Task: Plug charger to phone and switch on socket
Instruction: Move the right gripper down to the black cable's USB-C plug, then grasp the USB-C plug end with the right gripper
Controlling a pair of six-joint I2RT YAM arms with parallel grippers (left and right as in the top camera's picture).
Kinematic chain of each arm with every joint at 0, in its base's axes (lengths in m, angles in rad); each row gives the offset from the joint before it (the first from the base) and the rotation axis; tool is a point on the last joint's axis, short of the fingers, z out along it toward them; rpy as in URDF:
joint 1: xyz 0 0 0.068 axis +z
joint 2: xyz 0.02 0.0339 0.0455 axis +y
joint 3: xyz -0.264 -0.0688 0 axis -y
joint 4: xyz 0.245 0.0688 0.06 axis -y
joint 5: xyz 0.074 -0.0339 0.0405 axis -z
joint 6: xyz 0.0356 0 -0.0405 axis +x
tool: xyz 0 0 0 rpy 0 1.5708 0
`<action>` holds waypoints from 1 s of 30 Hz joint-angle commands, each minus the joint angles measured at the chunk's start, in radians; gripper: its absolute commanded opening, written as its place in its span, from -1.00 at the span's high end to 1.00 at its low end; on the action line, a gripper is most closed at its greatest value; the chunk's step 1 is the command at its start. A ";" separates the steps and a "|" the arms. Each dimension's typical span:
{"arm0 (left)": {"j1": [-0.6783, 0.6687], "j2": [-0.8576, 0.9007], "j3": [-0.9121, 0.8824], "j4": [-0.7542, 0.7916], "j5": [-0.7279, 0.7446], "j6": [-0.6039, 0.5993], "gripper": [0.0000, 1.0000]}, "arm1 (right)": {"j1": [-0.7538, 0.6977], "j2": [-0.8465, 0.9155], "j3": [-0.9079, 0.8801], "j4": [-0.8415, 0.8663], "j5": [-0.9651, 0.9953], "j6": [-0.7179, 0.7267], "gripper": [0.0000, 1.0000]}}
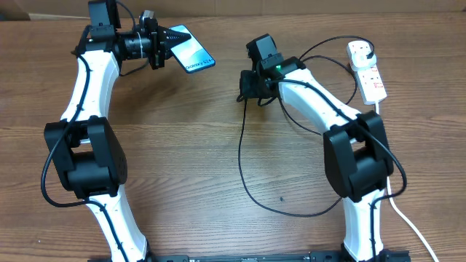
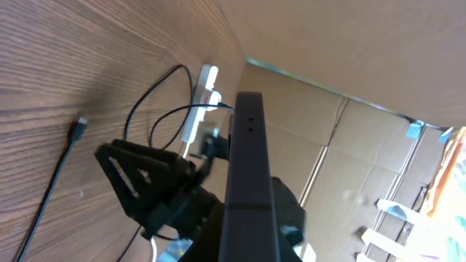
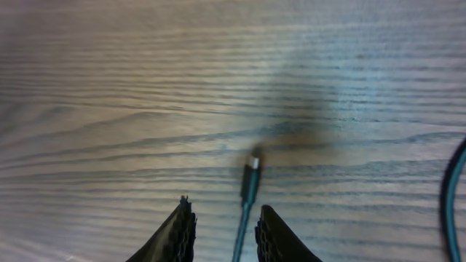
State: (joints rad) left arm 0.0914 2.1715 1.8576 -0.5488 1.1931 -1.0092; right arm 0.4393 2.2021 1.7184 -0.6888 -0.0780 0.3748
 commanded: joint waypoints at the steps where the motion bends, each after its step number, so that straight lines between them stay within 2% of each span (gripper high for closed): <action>1: -0.006 0.003 0.014 -0.009 0.024 0.046 0.92 | -0.002 0.040 0.015 0.004 0.011 -0.014 0.49; 12: -0.007 0.004 0.014 -0.047 0.023 0.071 0.91 | -0.002 0.079 0.013 0.031 0.017 -0.089 0.52; 30: -0.006 0.004 0.014 -0.050 0.008 0.070 0.92 | 0.018 0.114 -0.002 0.039 0.053 -0.091 0.67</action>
State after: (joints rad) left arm 0.0914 2.1715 1.8576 -0.5995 1.1870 -0.9607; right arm 0.4408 2.2864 1.7184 -0.6502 -0.0689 0.2878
